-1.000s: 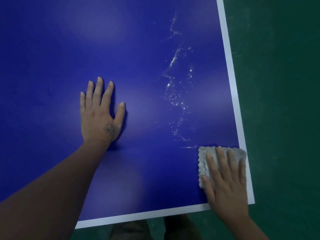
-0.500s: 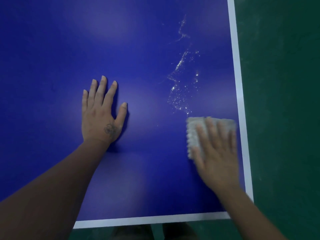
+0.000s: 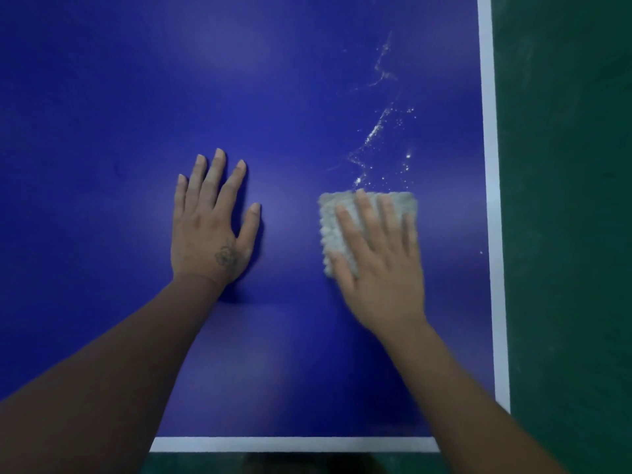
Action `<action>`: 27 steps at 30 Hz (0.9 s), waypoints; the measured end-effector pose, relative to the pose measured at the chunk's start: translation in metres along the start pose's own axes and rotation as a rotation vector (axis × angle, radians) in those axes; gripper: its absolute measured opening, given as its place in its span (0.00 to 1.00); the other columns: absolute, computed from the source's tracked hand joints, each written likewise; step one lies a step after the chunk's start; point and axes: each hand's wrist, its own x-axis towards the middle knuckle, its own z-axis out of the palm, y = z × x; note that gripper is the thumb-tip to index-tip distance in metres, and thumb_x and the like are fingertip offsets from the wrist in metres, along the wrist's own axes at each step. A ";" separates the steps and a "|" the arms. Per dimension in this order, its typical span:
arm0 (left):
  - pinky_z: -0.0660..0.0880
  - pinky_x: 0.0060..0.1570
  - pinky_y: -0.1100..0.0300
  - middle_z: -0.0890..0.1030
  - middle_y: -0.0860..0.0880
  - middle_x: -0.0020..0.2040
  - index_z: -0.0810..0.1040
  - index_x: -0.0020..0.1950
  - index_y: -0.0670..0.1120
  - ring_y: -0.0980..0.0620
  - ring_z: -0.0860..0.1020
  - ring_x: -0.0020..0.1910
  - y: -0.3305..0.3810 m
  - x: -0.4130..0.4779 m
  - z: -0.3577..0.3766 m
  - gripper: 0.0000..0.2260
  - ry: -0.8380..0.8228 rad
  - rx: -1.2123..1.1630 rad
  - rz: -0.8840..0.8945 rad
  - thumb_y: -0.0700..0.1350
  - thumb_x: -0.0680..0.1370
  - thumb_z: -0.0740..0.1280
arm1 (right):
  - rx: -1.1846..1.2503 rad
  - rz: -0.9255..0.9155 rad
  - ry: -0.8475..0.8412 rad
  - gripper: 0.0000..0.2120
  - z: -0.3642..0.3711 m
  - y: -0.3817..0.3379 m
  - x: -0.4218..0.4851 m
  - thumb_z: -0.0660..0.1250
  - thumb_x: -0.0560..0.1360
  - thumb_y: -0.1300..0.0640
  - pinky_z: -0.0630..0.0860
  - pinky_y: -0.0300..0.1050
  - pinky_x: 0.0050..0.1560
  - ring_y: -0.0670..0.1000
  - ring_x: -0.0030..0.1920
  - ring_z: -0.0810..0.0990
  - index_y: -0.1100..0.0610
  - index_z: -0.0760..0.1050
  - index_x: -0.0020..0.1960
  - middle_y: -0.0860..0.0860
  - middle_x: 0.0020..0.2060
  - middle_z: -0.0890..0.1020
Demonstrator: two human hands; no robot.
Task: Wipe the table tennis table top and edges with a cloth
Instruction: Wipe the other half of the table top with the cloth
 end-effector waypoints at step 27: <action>0.51 0.85 0.39 0.57 0.46 0.88 0.61 0.87 0.49 0.44 0.52 0.88 0.004 -0.001 -0.002 0.29 -0.016 0.021 -0.003 0.58 0.88 0.56 | -0.093 0.182 0.009 0.30 -0.019 0.042 0.041 0.49 0.87 0.42 0.48 0.70 0.83 0.61 0.86 0.48 0.51 0.55 0.87 0.54 0.87 0.52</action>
